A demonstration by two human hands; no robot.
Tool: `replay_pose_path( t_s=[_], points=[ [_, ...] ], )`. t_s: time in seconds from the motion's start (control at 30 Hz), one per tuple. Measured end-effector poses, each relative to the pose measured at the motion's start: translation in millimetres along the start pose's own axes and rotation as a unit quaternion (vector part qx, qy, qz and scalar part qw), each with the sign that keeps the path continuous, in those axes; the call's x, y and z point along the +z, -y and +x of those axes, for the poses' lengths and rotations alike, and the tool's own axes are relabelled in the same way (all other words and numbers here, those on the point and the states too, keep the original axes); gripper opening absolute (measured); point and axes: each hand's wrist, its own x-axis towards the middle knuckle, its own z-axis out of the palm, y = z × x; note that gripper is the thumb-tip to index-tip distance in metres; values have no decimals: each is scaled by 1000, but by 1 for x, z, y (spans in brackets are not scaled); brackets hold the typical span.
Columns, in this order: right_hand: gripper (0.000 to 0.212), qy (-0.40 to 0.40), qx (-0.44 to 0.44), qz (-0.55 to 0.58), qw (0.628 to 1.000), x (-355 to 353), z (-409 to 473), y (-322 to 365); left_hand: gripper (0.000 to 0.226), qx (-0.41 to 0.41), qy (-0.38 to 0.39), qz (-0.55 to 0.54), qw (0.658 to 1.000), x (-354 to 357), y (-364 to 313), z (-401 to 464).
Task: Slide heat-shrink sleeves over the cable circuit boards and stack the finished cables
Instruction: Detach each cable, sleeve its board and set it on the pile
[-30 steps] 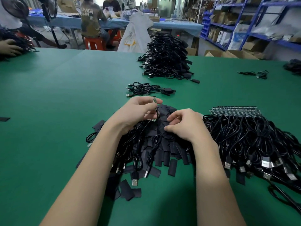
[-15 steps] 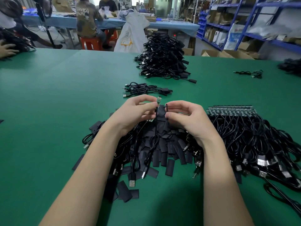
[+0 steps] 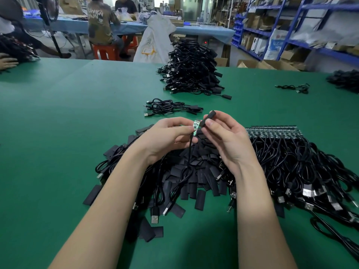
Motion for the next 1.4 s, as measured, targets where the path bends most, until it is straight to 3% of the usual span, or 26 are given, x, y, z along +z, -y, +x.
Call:
replay_pose_path(
  t_s=[0.5,0.87,1.4],
  points=[
    [30,67,-5,30,997,-3,-4,3,12,-21,69,-20,997,-6,-4,-4],
    [21,139,55,0,989,-10,-8,12,6,-19,159,-40,986,-19,-2,-7],
    [24,107,31,20,994,-8,-10,11,10,15,156,-49,986,-21,1,-6]
  ],
)
